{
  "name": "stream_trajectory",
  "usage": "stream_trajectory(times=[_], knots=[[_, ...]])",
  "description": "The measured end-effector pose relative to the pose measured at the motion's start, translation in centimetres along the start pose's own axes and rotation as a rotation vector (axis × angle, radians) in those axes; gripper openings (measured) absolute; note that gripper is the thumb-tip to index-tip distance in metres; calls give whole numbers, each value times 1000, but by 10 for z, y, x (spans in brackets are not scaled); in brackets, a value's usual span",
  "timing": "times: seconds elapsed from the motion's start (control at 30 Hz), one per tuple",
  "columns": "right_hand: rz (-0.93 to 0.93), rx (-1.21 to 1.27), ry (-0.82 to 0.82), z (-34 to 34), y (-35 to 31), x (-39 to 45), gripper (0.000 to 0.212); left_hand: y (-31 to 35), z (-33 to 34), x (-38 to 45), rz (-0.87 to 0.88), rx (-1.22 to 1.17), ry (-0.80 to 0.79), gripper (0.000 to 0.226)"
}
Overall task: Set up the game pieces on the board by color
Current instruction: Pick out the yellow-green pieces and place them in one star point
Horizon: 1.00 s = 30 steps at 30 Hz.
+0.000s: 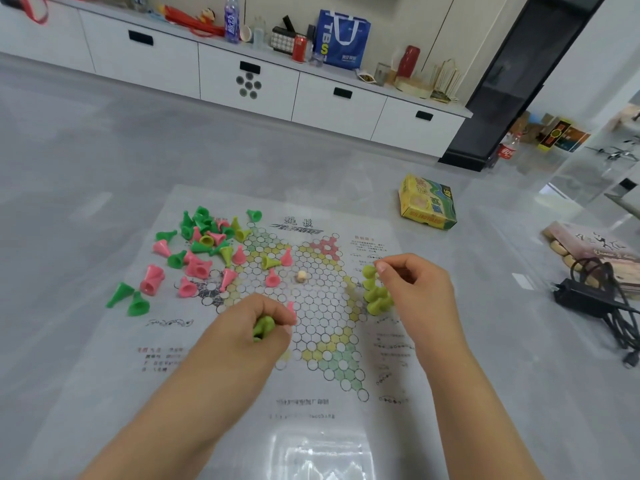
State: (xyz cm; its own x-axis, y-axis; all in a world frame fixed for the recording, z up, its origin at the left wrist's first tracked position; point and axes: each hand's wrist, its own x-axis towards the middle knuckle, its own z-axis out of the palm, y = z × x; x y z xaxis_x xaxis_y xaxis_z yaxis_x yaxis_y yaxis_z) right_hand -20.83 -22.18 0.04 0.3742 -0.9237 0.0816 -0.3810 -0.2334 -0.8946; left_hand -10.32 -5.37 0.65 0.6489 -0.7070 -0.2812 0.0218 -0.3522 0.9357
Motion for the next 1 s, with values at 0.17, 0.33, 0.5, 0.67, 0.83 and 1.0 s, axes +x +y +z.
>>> stream_trajectory(times=[0.17,0.33,0.5,0.67,0.83,1.0], knots=[[-23,-131,24,10,2,19,16,1,-2,5,16,18,-12,17],[14,-460,38,20,11,28,7,2,-2,8,25,33,12,16],[20,-480,39,20,14,30,6,2,0,7,37,72,25,16],[18,-497,18,22,19,31,9,0,2,9,43,55,28,17],[0,-442,42,25,23,31,6,-1,1,9,36,36,23,18],[-46,-506,64,24,21,31,8,1,0,9,32,38,47,18]])
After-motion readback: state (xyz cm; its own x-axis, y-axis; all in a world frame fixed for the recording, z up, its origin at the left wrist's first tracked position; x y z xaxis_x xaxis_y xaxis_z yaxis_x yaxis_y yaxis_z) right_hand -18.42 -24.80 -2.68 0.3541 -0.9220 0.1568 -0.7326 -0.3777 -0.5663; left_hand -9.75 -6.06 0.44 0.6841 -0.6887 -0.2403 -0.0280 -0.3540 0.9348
